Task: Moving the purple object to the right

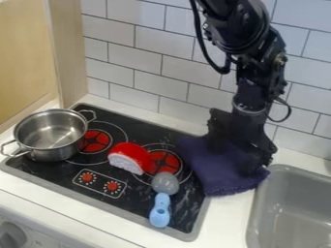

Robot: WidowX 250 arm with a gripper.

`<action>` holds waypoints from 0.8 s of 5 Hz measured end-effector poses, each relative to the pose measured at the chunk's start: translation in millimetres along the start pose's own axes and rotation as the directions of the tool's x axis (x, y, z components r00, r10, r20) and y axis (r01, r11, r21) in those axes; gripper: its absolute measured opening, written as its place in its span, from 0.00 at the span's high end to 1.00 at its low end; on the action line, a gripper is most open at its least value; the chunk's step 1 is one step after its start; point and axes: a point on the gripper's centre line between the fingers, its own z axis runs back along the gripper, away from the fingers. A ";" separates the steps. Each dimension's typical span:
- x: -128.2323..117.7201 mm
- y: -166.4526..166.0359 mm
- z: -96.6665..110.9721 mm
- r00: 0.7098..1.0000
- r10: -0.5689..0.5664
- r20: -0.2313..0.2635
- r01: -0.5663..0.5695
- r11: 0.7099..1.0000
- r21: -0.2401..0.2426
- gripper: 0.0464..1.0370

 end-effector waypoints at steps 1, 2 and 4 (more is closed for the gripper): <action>-3.2 -9.2 1.0 1.000 -0.021 0.006 0.021 1.000 0.000 0.04; -4.4 -11.0 1.3 1.000 -0.024 0.008 0.024 1.000 0.004 0.04; -7.8 -10.0 4.8 1.000 -0.010 0.006 0.010 1.000 0.015 0.04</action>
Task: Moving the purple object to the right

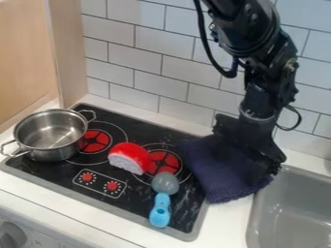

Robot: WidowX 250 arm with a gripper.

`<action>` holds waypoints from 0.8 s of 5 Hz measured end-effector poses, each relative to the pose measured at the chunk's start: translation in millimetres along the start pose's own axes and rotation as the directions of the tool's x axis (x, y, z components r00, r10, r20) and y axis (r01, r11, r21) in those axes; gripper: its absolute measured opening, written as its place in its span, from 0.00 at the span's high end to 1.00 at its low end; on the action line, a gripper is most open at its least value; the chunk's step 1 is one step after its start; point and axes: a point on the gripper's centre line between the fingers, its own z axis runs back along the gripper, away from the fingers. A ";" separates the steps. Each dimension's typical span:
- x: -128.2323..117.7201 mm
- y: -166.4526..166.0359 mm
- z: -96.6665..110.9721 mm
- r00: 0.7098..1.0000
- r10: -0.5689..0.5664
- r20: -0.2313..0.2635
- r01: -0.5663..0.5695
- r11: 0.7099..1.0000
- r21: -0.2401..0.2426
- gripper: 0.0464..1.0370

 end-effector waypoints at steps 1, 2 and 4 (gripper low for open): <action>-0.5 1.2 4.0 1.000 -0.004 0.000 0.004 1.000 0.003 0.04; 3.9 4.8 16.5 0.999 0.011 0.035 -0.011 1.000 0.009 0.04; 9.4 12.7 41.3 0.993 0.048 0.105 -0.050 0.999 0.017 0.04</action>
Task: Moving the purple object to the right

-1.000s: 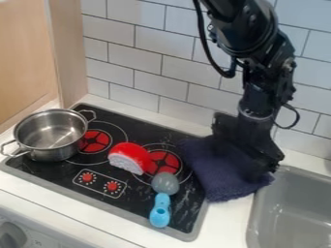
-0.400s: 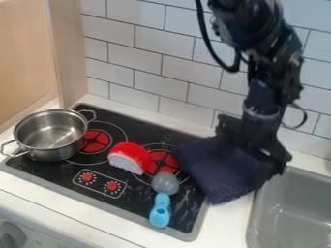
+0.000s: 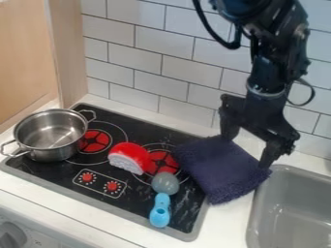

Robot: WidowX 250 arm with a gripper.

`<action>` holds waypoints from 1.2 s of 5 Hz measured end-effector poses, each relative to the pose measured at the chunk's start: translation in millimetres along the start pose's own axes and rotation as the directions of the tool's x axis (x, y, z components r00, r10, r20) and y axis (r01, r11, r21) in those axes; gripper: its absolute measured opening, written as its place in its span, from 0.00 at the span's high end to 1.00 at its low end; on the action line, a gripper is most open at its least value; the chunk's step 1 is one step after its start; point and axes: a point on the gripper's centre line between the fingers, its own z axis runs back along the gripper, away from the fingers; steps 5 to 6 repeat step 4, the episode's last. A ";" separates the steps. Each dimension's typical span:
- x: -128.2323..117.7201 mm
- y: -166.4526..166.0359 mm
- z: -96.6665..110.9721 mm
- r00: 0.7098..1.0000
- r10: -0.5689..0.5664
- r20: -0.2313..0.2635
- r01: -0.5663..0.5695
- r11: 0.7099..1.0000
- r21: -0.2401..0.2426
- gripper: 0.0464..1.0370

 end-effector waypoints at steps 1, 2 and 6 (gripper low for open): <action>4.7 1.0 16.4 0.999 0.006 0.047 -0.007 1.000 0.021 0.04; -0.5 4.9 28.3 0.997 0.017 0.073 -0.020 0.999 0.039 0.04; -0.3 4.9 29.3 0.997 0.020 0.077 -0.023 0.999 0.039 0.04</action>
